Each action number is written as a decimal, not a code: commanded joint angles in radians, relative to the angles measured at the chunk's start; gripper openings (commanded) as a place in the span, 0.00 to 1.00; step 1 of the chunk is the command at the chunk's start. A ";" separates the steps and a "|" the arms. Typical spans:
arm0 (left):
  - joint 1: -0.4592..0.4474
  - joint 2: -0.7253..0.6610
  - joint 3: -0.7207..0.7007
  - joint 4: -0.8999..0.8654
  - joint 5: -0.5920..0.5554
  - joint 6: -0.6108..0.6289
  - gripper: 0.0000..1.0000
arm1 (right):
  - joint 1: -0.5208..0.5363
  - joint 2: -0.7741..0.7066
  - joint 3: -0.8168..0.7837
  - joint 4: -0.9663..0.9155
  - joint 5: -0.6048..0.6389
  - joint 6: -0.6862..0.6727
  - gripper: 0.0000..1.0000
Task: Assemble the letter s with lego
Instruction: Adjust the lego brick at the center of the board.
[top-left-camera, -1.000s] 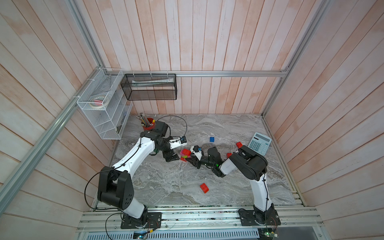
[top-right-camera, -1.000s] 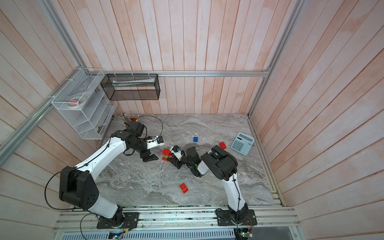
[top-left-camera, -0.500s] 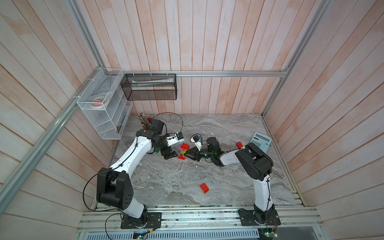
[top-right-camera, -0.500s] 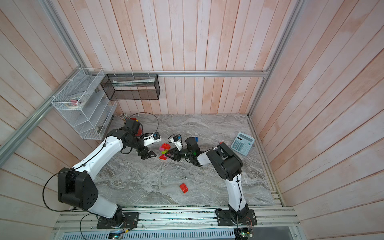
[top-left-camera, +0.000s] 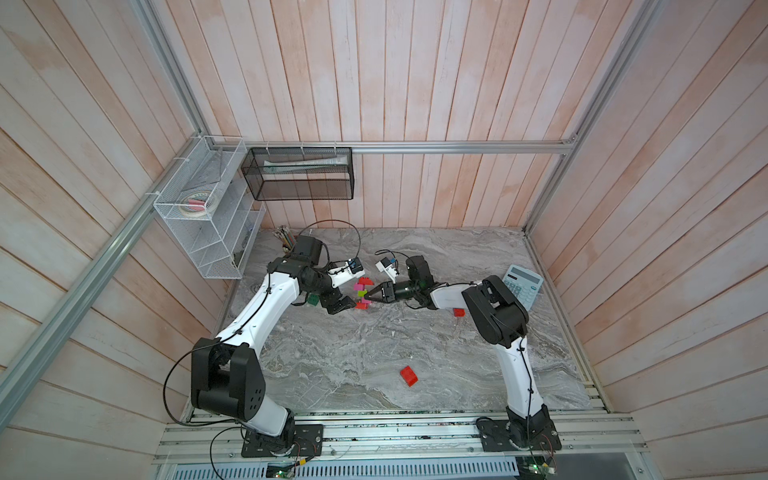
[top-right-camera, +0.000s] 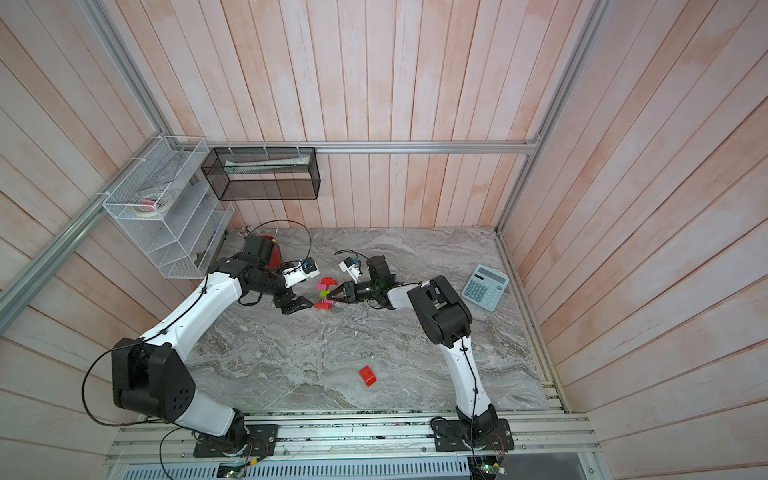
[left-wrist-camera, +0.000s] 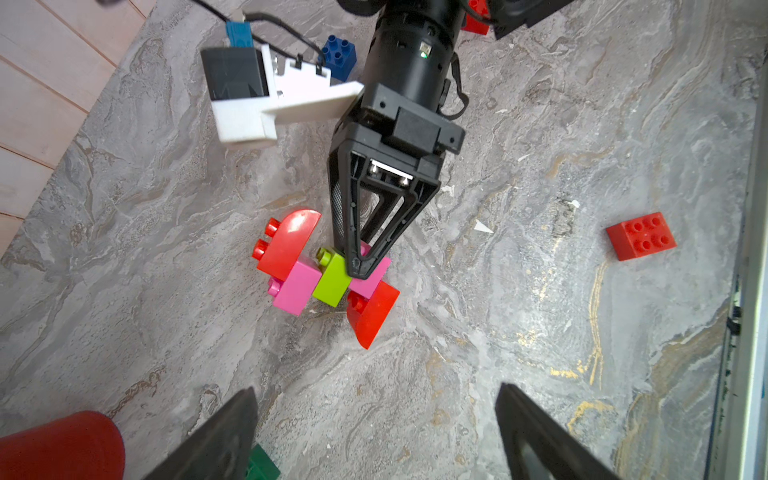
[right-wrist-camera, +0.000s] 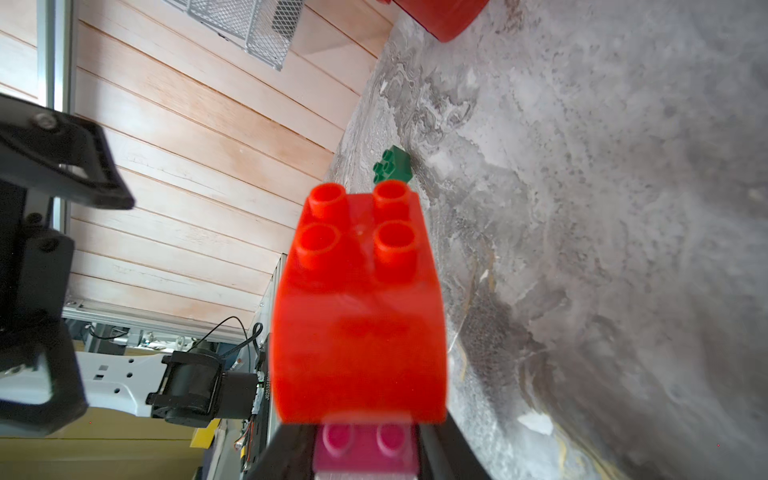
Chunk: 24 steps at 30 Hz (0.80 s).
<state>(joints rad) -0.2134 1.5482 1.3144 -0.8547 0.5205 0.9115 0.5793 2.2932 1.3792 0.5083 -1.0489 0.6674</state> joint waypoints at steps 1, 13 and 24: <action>0.013 -0.011 0.016 0.015 0.023 -0.012 0.93 | -0.001 0.051 0.063 -0.054 -0.064 0.096 0.35; 0.027 -0.013 0.005 0.021 0.024 -0.015 0.94 | -0.003 0.174 0.201 -0.035 -0.090 0.292 0.40; 0.029 -0.001 0.003 0.024 0.024 -0.015 0.94 | 0.001 0.179 0.202 -0.018 -0.008 0.370 0.39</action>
<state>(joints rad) -0.1898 1.5482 1.3144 -0.8440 0.5205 0.9043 0.5793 2.4592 1.5776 0.4599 -1.0916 1.0035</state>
